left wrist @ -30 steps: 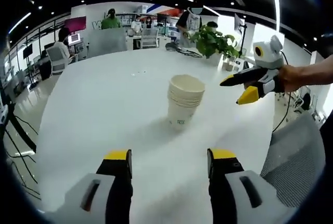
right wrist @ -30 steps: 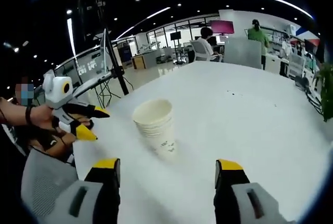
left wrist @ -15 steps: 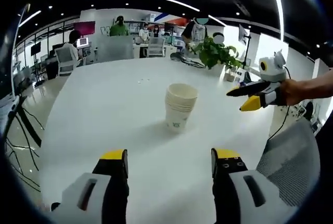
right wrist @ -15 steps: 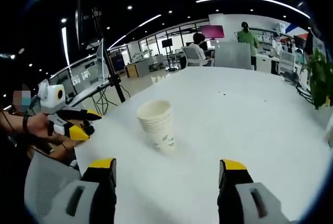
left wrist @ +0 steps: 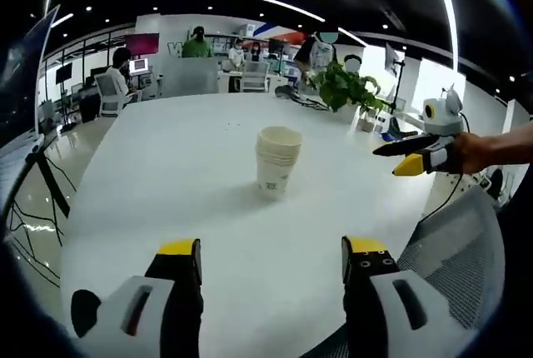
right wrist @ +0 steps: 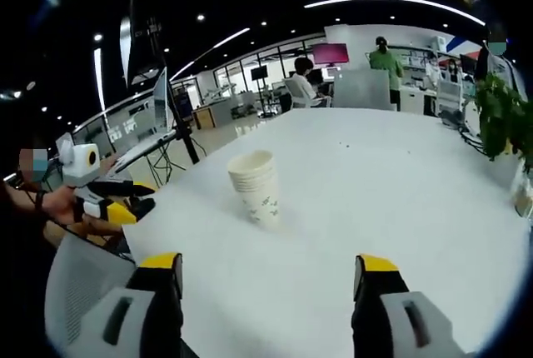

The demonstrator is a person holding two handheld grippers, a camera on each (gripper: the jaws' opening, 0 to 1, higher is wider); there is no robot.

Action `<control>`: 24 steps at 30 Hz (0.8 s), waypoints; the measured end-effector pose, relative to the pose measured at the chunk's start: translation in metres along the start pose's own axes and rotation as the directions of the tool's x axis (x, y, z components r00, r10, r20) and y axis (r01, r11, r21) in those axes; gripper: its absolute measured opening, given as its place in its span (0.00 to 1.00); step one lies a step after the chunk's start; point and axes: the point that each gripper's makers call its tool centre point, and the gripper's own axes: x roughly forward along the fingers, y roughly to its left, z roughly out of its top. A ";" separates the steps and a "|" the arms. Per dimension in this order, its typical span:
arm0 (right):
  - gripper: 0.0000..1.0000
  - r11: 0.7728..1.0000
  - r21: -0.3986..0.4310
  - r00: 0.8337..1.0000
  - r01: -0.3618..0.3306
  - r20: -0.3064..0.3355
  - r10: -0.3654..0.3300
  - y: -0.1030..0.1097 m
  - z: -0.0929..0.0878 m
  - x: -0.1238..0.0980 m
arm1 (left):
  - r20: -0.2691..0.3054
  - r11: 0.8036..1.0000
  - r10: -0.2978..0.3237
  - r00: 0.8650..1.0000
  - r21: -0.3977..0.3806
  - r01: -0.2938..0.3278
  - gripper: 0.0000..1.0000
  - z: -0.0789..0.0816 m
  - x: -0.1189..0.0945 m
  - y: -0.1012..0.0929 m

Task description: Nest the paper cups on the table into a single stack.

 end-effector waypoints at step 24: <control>0.90 1.000 0.021 1.000 0.013 0.018 -0.014 0.003 -0.016 -0.017 | -0.004 0.999 0.030 1.000 -0.039 -0.031 0.67 -0.009 -0.005 -0.009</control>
